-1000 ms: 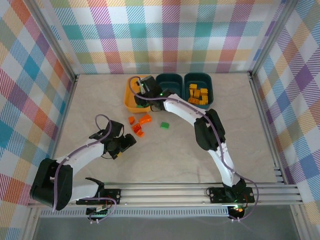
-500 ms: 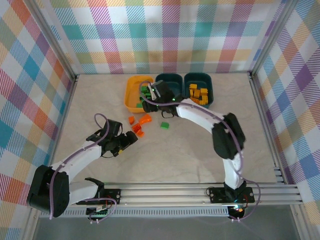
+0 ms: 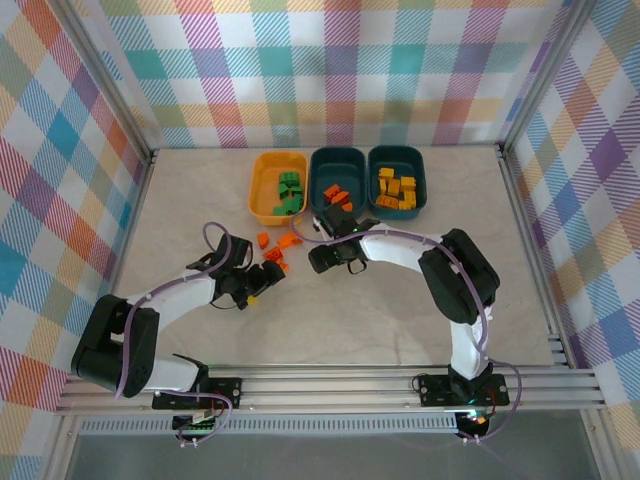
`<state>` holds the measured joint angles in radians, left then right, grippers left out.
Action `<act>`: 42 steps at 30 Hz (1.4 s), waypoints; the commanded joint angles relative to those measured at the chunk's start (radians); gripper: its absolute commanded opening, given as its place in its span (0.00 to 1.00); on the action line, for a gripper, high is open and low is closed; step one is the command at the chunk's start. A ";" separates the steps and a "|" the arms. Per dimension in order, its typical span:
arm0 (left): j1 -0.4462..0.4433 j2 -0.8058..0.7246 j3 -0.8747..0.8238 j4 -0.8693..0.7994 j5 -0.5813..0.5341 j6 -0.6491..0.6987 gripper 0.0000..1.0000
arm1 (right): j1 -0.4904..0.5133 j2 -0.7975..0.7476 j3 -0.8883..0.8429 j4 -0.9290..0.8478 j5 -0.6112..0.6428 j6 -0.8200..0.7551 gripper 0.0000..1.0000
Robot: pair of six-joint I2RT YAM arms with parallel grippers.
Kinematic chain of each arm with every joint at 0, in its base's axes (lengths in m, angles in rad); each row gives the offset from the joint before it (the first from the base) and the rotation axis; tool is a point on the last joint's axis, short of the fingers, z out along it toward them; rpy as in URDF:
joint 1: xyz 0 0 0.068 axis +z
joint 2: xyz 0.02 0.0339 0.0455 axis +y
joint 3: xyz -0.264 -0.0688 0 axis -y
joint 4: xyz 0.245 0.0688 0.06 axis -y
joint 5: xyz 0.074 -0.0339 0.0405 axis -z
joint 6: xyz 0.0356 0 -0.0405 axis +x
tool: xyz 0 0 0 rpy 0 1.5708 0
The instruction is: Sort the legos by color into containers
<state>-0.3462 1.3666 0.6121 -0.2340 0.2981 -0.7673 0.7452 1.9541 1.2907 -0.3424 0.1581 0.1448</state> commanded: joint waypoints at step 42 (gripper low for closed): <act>-0.015 -0.061 -0.004 0.013 -0.008 0.025 0.89 | -0.049 -0.074 -0.081 0.012 -0.052 0.366 0.66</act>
<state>-0.3531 1.3178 0.6247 -0.2291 0.2981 -0.7506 0.6754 1.9156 1.2415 -0.2935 0.1337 0.3756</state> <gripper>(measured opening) 0.888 0.660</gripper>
